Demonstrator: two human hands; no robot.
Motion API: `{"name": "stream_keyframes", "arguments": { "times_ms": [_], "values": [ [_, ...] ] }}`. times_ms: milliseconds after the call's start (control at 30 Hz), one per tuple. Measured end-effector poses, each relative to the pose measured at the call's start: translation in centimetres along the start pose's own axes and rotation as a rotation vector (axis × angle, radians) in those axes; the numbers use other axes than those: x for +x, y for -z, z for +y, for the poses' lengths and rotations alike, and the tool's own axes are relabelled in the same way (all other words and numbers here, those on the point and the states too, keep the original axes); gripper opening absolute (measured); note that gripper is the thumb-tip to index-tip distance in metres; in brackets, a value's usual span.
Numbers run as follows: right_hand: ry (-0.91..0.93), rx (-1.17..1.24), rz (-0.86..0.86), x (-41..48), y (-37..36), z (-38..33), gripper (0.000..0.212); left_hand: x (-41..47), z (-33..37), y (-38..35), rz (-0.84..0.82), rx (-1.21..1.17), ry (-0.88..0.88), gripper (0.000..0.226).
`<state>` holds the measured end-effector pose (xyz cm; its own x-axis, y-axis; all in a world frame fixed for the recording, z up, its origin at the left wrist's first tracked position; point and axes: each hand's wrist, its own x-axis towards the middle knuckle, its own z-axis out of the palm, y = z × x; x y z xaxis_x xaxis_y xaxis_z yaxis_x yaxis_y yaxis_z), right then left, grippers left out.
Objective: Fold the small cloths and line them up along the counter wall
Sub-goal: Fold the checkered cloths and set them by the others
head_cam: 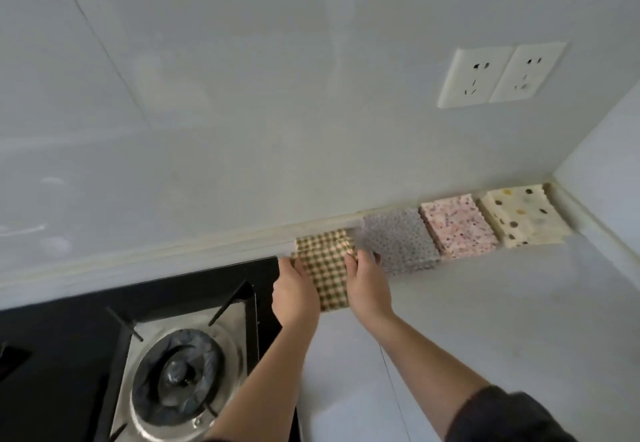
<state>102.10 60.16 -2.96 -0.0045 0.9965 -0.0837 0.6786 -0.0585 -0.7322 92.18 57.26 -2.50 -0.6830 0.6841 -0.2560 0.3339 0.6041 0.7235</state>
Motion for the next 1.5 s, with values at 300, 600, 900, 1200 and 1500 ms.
{"name": "stream_keyframes", "arguments": {
  "times_ms": [300, 600, 900, 1200, 1500],
  "values": [
    [-0.034, -0.361, -0.134, 7.5, -2.8, 0.2, 0.017, 6.4, 1.4, -4.4, 0.029, 0.227, 0.029, 0.028],
    [0.068, -0.475, -0.201, 7.0, -2.2, -0.6, 0.054, 5.8, 1.2, -4.0, 0.083, 0.366, -0.170, 0.035],
    [0.551, -0.783, -0.284, 6.5, -2.9, 3.0, 0.051, 5.4, -2.1, -3.8, -0.223, 0.798, -0.554, 0.055],
    [0.425, -0.901, -0.439, 6.2, -2.9, 2.1, 0.057, 5.0, -2.2, -3.8, -0.231, 1.017, -0.534, 0.055],
    [0.510, -0.328, -0.195, -9.0, 1.8, -3.8, 0.065, -6.7, -6.5, 8.8, -0.097, 0.311, -0.653, 0.058]
  ]
}}
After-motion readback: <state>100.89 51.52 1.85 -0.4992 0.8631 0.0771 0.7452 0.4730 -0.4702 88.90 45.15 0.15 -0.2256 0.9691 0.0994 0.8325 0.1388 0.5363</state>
